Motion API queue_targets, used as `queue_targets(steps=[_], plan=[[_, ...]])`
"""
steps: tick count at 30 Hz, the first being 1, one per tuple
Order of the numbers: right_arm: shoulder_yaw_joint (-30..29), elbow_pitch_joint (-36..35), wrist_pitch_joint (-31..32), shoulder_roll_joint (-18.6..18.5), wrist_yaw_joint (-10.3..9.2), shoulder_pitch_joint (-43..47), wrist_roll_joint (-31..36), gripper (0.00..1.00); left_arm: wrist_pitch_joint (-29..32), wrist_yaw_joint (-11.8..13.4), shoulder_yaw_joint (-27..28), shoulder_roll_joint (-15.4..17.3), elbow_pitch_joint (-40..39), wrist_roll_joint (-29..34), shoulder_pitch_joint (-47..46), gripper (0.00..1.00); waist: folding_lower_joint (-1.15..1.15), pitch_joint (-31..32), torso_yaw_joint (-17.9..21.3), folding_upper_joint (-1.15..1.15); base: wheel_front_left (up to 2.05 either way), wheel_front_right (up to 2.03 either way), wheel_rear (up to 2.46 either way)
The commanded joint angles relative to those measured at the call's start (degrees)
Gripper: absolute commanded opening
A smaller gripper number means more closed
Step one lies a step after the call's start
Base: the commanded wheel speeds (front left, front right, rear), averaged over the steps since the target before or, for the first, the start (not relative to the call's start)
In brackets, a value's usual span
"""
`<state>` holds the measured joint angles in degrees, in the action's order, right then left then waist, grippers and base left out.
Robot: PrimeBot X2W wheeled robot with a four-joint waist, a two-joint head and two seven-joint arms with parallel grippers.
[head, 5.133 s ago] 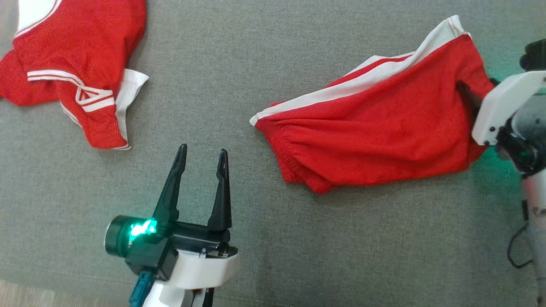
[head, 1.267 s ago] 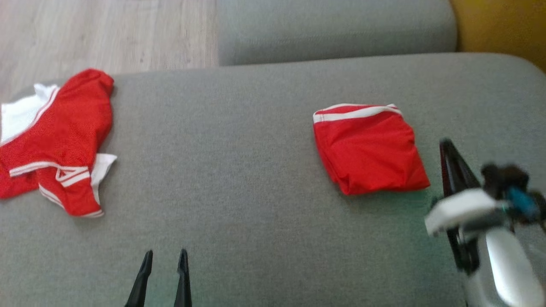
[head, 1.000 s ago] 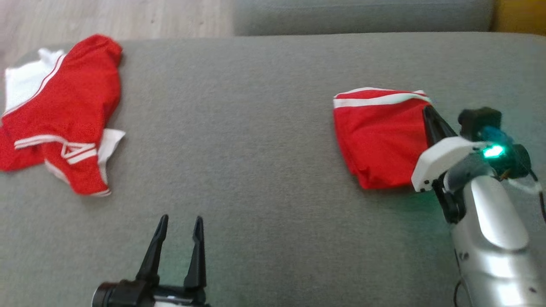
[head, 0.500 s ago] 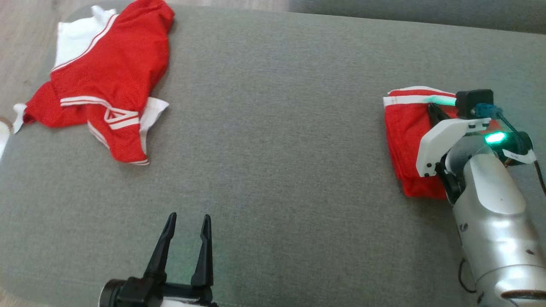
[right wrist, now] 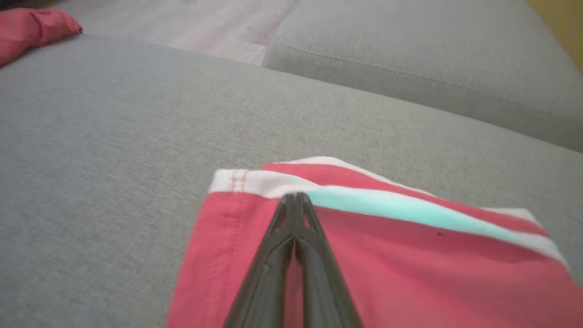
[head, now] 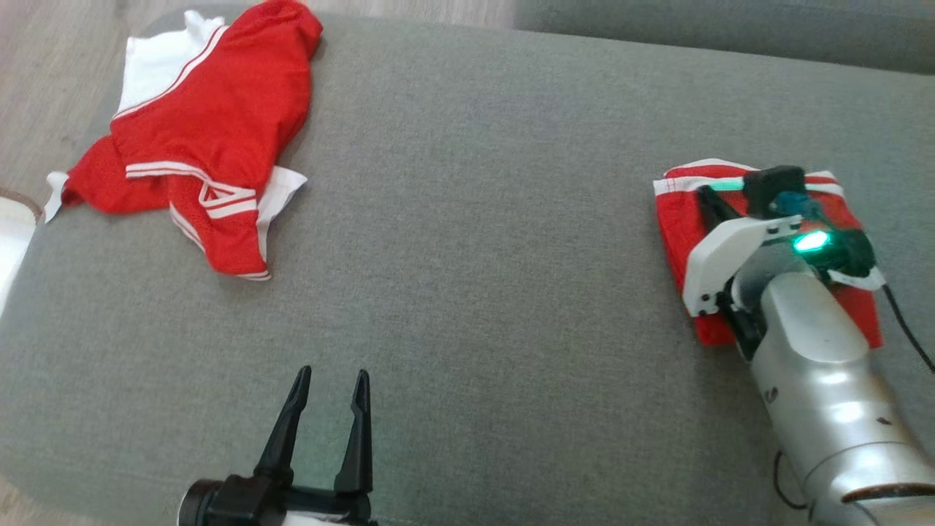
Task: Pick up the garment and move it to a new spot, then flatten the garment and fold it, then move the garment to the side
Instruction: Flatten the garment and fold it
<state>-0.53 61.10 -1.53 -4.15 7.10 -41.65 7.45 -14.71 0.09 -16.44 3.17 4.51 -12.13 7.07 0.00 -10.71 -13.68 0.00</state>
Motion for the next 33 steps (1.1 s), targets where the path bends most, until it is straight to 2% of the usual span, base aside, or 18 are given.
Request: queue_targets(steps=[1,7,11,12,14,15,23,28,33], plan=[[3.7,-0.9,-2.1,1.2,0.39,-1.8,-2.7,0.00,-0.3,0.7,2.0,-0.3,-1.4,-0.5,-1.4,1.00,0.00,1.1,1.0,0.00,0.00,0.00,0.00],[10.4,-2.1,-5.5,1.3,0.39,-0.5,-9.1,0.00,-0.3,0.4,3.5,-0.3,-1.1,-0.1,-0.1,1.00,0.00,3.7,4.3,0.00,0.00,0.00,0.00],[11.9,-5.4,-8.7,1.3,0.39,1.8,-11.5,0.00,-0.3,0.2,5.7,-0.3,-1.0,0.5,1.4,1.00,0.00,6.3,7.7,0.00,0.00,0.00,0.00],[11.8,-6.5,-9.5,1.3,0.39,2.6,-11.6,0.35,-0.3,0.1,6.2,-0.3,-1.0,0.7,1.8,1.00,0.00,6.9,8.6,0.00,0.00,0.00,0.00],[10.9,-8.9,-10.6,0.9,0.39,4.8,-11.3,0.92,-0.3,-0.1,7.4,-0.3,-1.0,1.0,2.7,1.00,0.00,8.1,10.2,0.00,0.00,0.00,0.00],[10.5,-10.3,-11.1,0.4,0.39,6.2,-10.8,1.00,-0.3,-0.2,7.9,-0.3,-0.9,1.1,3.1,1.00,0.00,8.9,11.0,0.00,0.00,0.00,0.00],[5.5,-25.6,-13.1,-3.6,0.39,21.8,-10.9,1.00,-0.3,-1.6,10.6,-0.3,-0.5,1.9,5.2,1.00,0.00,11.6,14.3,0.00,0.00,0.00,0.00],[2.7,-34.8,-13.4,-3.7,0.39,31.9,-11.8,1.00,-0.3,-2.9,10.8,-0.3,0.3,2.1,5.8,1.00,0.00,12.1,15.1,0.00,0.00,0.00,0.00],[3.8,-41.6,-13.4,-3.1,0.39,38.3,-12.6,1.00,-0.3,-4.0,10.6,-0.3,2.1,2.4,6.0,1.00,0.00,12.3,15.1,0.00,0.00,0.00,0.00]])
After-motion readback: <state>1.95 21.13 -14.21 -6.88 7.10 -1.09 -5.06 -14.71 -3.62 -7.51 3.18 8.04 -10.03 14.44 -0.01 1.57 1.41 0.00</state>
